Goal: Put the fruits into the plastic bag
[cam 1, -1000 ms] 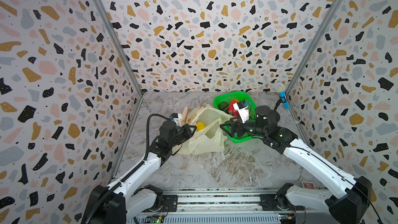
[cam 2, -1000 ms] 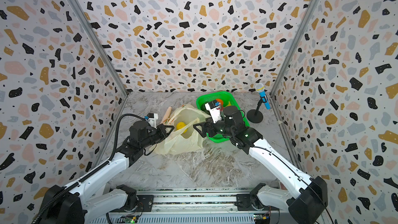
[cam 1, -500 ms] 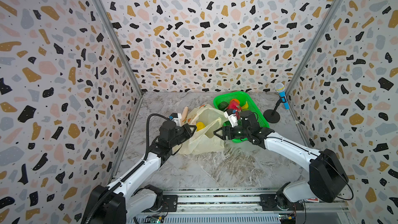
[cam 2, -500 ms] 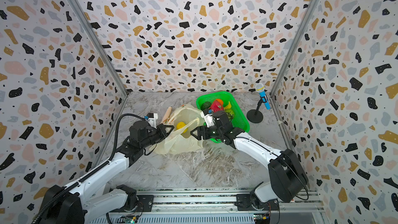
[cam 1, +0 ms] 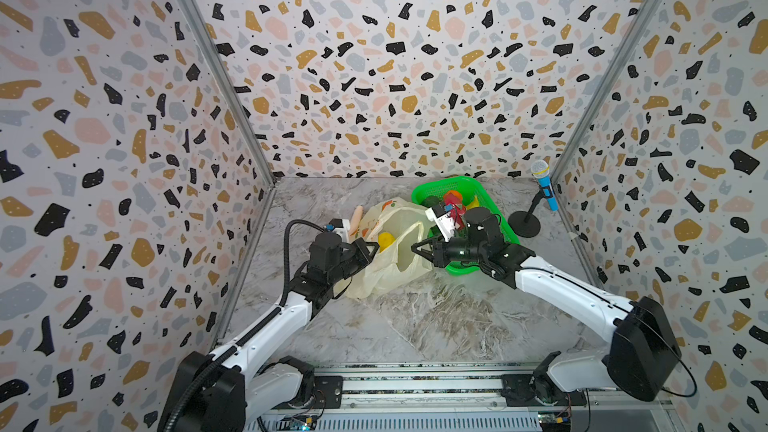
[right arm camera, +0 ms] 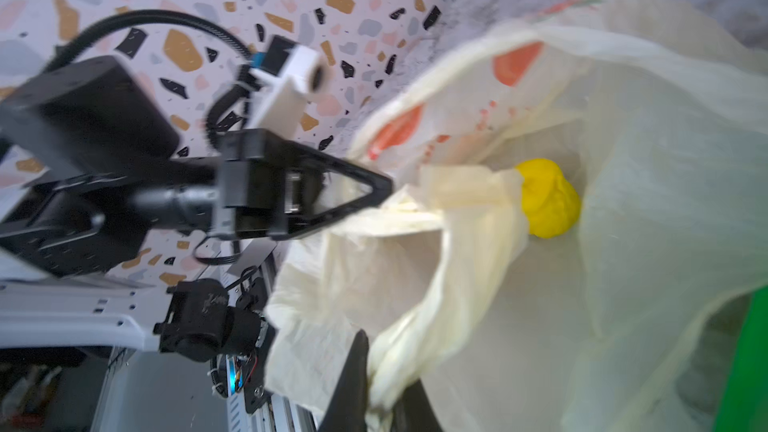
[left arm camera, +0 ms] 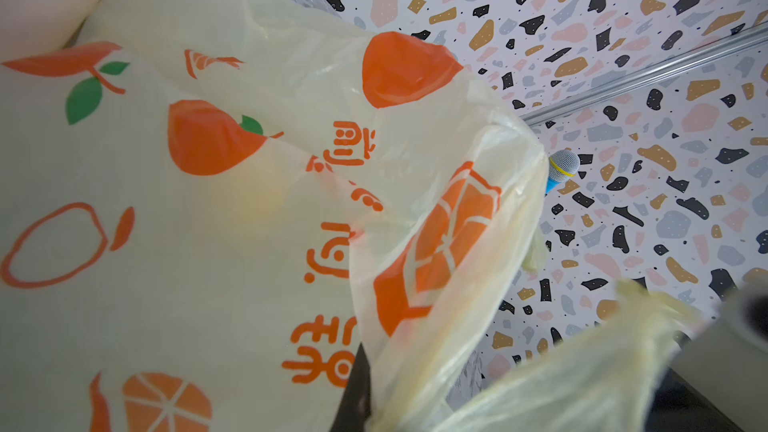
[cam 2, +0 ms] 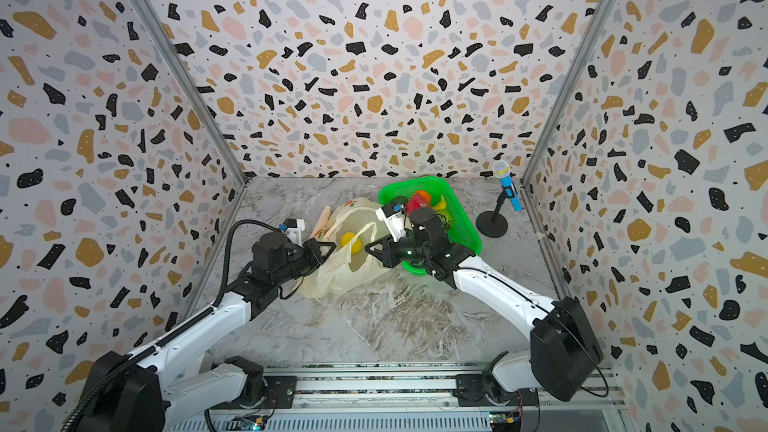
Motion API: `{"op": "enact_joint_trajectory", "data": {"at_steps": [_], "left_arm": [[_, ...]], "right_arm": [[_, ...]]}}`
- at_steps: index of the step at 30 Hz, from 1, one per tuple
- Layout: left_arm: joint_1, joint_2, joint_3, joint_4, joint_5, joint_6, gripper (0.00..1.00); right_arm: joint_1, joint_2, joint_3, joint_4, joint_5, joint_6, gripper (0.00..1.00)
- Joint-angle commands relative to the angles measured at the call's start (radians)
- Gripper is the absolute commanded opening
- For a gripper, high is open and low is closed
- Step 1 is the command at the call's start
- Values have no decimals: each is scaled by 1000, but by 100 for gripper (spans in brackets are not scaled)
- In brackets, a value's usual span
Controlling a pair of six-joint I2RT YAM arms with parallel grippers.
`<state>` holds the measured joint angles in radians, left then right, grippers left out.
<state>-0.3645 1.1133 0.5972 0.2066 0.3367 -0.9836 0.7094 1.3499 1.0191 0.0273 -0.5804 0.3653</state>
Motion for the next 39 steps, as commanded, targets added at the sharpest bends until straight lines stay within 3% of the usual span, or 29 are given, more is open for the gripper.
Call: {"op": "enact_joint_trajectory", "data": {"at_steps": [1,7,13,19,24,25,26,27,31,35,39], "left_arm": [[3,9,9,37,-12,-14,0],[4,17,8,38,-19,-23,0],[3,21,13,68,-18,-24,0],[3,14,13,65,-11,-20,0],[2,10,18,51,-7,-1,0],[3,8,18,51,-7,3,0],[2,8,18,51,-7,5,0],[3,8,18,51,-6,5,0],[3,10,19,51,-3,12,0],[2,13,20,25,-2,17,0],[2,12,19,24,1,22,0]], "right_arm": [[80,-69,44,-164,36,-222,13],[261,-78,-33,-335,293,-409,14],[381,54,-52,-448,628,-485,13],[378,48,-98,-400,701,-483,13],[312,-125,-143,-311,593,-431,45],[289,-164,-149,-301,564,-420,56],[270,-204,-152,-295,545,-404,74],[255,-238,-156,-287,519,-399,76],[206,-388,-178,-253,515,-356,100],[142,-516,-186,-218,499,-321,99],[63,-565,-170,-169,584,-262,99]]}}
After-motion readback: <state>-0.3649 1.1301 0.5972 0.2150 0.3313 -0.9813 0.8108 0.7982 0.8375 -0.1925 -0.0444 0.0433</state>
